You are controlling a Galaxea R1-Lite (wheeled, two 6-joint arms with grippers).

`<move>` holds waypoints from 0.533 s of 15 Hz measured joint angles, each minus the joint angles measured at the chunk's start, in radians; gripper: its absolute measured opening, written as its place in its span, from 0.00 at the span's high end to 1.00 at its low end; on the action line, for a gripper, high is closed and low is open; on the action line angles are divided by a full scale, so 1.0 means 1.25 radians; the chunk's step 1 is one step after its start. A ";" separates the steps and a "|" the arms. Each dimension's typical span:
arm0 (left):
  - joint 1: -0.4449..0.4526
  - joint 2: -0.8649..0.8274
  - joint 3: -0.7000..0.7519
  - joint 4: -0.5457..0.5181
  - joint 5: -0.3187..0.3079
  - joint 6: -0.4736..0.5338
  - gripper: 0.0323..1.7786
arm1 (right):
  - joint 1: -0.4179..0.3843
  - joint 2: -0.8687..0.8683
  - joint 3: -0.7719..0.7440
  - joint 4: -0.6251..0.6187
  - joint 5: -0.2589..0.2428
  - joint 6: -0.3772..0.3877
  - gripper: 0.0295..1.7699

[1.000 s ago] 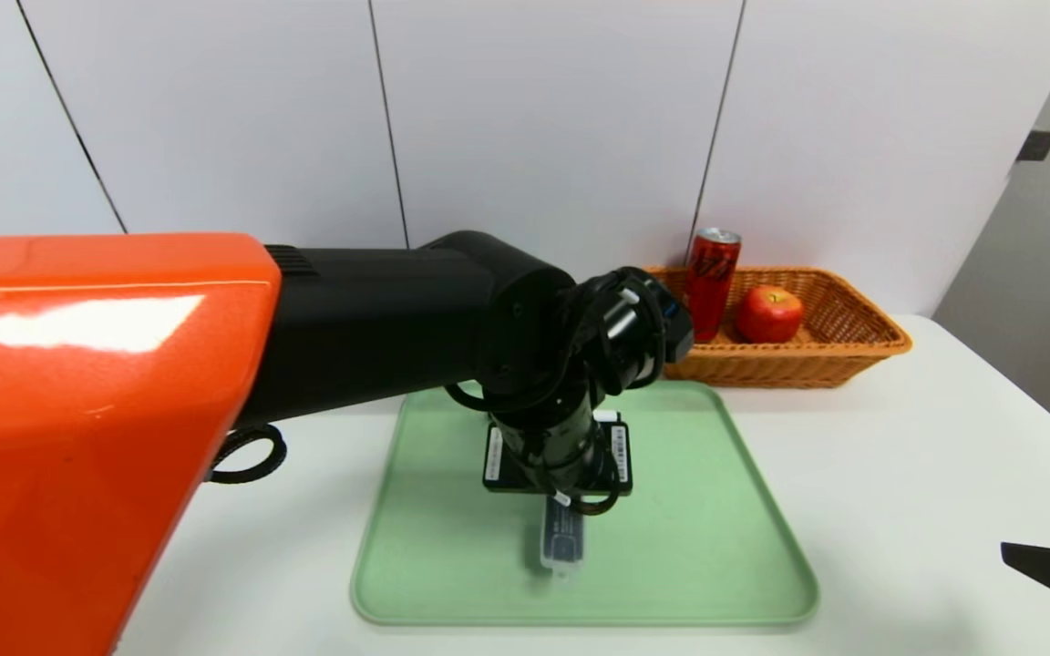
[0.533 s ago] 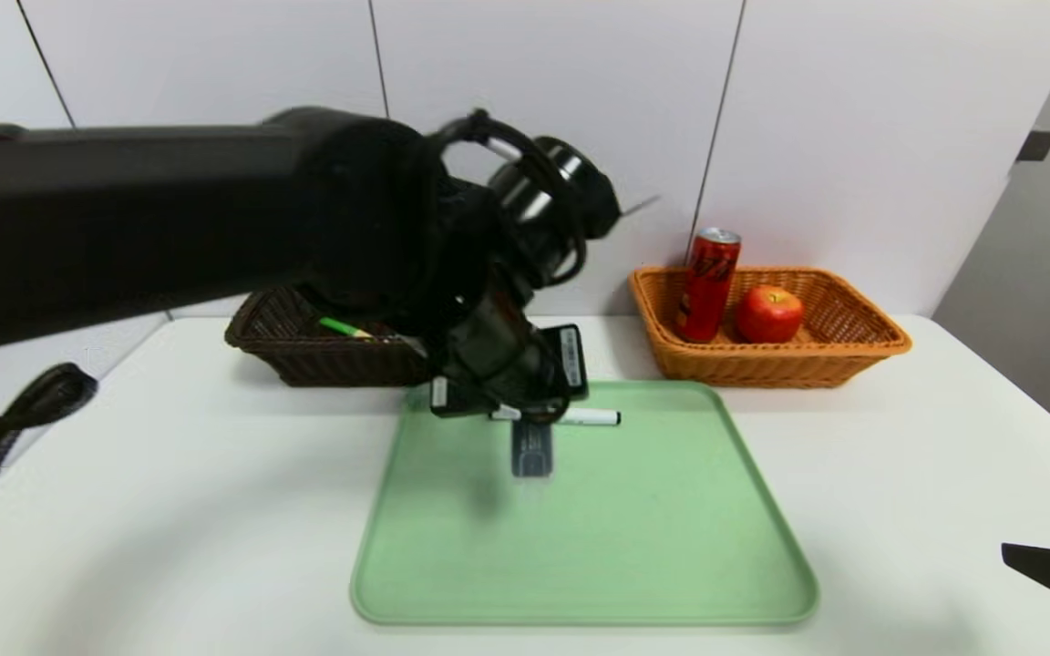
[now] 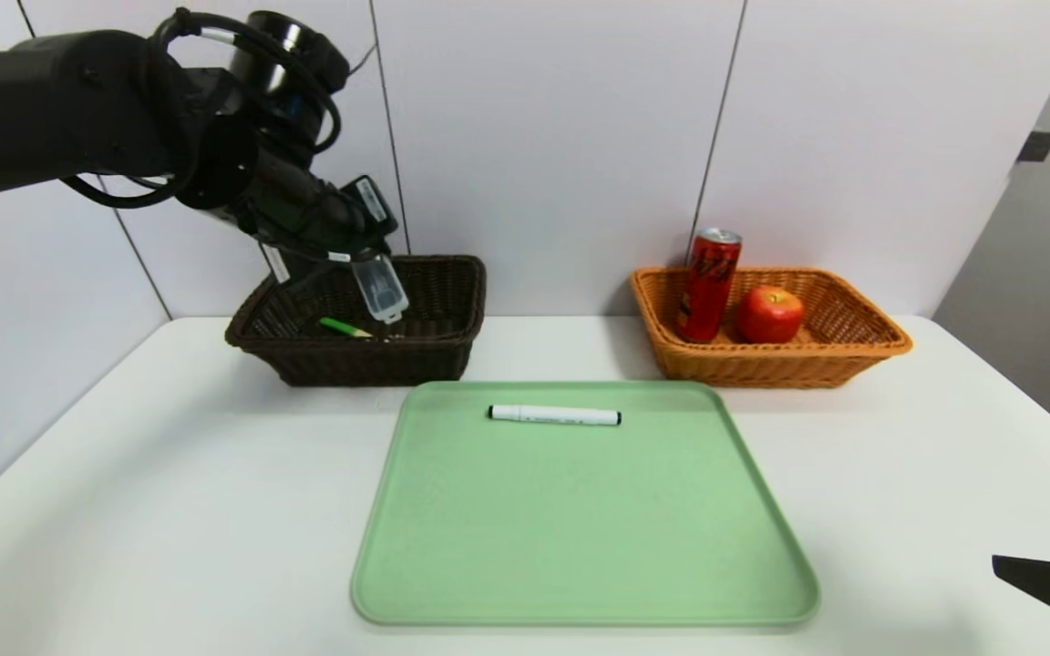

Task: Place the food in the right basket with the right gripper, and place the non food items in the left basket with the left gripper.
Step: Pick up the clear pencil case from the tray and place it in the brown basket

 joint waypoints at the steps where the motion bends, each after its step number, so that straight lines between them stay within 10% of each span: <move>1: 0.035 0.010 0.000 -0.027 -0.001 -0.022 0.70 | 0.001 0.000 0.005 0.000 0.000 0.000 0.03; 8: 0.157 0.130 0.000 -0.158 -0.027 -0.196 0.70 | 0.004 -0.005 0.031 0.000 -0.002 0.001 0.03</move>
